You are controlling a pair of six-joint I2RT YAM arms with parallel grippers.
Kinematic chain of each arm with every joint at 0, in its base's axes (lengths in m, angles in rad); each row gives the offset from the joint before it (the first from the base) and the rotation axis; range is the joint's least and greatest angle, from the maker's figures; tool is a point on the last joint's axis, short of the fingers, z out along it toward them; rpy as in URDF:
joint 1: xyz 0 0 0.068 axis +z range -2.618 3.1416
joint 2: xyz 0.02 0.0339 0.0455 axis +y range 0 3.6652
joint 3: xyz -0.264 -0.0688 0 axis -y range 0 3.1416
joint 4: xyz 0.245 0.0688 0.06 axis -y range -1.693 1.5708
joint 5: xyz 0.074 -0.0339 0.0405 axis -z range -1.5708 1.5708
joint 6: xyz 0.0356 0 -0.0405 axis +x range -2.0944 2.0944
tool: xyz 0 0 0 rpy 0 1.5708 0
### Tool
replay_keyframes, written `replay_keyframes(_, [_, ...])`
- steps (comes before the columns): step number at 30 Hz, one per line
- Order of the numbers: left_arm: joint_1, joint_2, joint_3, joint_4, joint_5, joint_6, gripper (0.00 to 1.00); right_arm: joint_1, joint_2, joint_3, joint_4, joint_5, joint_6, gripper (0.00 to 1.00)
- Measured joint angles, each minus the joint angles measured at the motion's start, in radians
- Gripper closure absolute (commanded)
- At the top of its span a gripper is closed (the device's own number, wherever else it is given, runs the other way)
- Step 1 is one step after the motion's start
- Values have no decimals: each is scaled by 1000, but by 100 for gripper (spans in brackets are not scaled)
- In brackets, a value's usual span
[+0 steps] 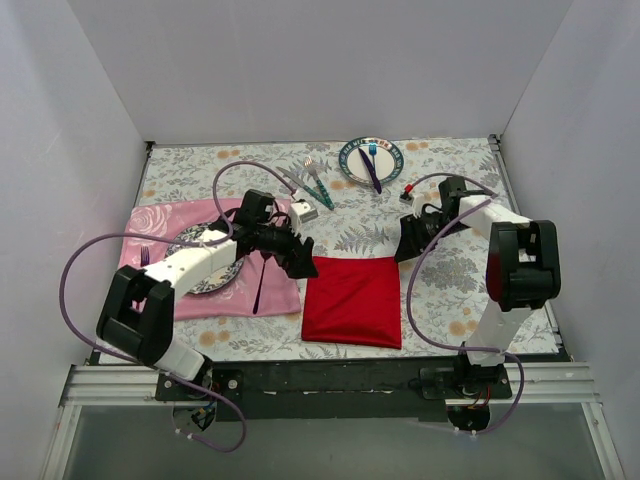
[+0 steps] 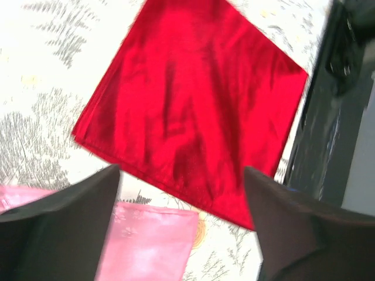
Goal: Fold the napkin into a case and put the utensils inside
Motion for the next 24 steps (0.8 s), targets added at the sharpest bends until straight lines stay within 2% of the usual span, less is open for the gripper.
replay_keyframes(3, [19, 76, 10, 35, -47, -140, 36, -2, 52, 1, 4, 0, 15, 49])
replay_keyframes(9, [34, 204, 13, 60, -152, -327, 38, -17, 89, 4, 10, 7, 18, 54])
replay_keyframes(12, [34, 245, 30, 61, -192, -373, 41, -19, 90, 4, 15, 2, 18, 55])
replay_keyframes(15, [34, 297, 71, 71, -217, -399, 50, -19, 97, 4, 30, -11, 18, 57])
replay_keyframes(16, [34, 315, 86, 76, -220, -405, 56, -19, 101, 4, 32, -16, 15, 59])
replay_keyframes(19, [34, 368, 128, 76, -225, -412, 63, -19, 124, 4, 35, -26, 13, 59])
replay_keyframes(24, [34, 438, 194, 76, -225, -421, 67, -19, 165, 8, 31, -58, 13, 61])
